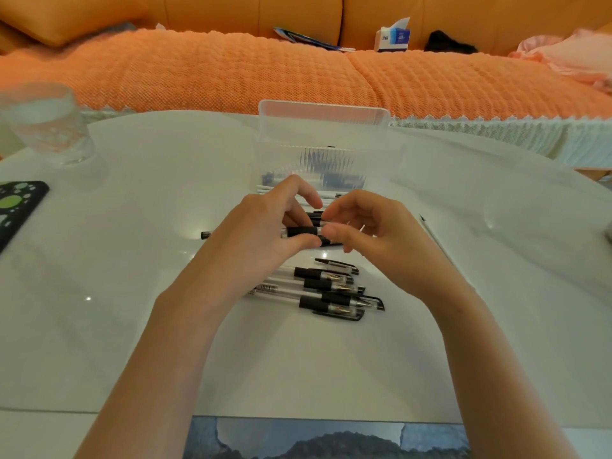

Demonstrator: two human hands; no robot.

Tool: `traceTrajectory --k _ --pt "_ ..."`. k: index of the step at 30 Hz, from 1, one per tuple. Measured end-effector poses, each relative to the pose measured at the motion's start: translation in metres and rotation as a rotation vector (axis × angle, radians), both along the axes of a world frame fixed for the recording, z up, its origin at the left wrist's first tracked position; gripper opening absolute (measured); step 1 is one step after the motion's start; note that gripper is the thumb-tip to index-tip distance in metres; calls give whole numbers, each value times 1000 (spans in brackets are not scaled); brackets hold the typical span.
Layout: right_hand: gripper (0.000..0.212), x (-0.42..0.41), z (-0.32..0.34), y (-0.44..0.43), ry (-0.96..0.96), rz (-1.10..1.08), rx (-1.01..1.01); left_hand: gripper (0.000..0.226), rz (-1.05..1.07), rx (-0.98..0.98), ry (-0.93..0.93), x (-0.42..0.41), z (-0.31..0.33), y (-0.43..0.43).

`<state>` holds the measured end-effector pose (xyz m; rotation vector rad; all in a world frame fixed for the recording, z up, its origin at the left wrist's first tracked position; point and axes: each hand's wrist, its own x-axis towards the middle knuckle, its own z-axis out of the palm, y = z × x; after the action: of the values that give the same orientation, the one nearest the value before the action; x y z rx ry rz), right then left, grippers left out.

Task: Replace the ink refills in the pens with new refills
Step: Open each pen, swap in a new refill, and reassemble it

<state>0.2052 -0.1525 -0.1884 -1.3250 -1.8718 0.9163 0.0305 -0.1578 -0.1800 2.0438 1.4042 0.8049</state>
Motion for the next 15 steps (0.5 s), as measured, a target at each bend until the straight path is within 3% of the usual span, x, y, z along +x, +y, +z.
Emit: traceTrajectory --k 4,7,9,15 --pt "6 -3 -1 -1 -9 7 -1 34 13 6 13 0 1 -1" --pt "30 -4 0 -2 -44 -33 18 33 26 9 4 0 2 -1" --pt "34 -3 2 -2 -20 -46 13 34 28 7 11 0 2 -1" --pt "7 -3 -1 -2 -27 7 -7 31 33 5 37 -1 2 -1"
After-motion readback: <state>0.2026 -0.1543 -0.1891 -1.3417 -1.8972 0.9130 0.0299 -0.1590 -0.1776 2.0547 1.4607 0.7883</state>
